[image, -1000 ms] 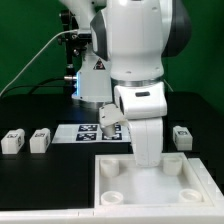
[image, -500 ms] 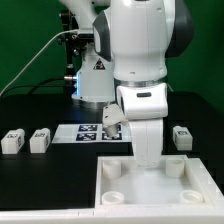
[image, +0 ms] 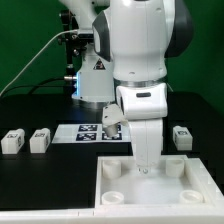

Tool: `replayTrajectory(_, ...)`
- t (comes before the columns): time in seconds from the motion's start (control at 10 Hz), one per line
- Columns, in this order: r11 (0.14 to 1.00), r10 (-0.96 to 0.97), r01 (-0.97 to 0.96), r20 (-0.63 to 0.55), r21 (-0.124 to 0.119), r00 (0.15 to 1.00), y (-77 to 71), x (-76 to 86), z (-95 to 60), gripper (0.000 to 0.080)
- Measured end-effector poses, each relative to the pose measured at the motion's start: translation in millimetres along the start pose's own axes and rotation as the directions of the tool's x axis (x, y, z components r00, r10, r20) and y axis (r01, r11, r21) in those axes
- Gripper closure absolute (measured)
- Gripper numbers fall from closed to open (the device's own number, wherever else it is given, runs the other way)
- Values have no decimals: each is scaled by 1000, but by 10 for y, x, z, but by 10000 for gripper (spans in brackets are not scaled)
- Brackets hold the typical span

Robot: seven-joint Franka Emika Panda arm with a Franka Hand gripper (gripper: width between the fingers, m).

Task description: Assemble one leg

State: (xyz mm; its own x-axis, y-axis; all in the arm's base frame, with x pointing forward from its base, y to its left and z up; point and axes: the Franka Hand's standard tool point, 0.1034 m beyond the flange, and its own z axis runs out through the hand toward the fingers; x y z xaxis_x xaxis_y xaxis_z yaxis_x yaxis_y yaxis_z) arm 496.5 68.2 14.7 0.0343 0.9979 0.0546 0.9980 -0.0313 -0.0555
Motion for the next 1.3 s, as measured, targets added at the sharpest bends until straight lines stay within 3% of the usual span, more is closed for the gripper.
replayTrajectory(0.2,1000,0,0,0,0,1000,0,-2,0,152)
replayTrajectory(0.7,1000,4,-4,0,-2,1000,8,-6,-16,150)
replayTrajectory(0.9,996,83,-83,11,-28,996,32,47,-278,150)
replayTrajectory(1.1,957,289,-288,3,-43,957,-79,246,-401,150)
replayTrajectory(1.3,834,549,-549,-15,-48,836,-155,586,-454,150)
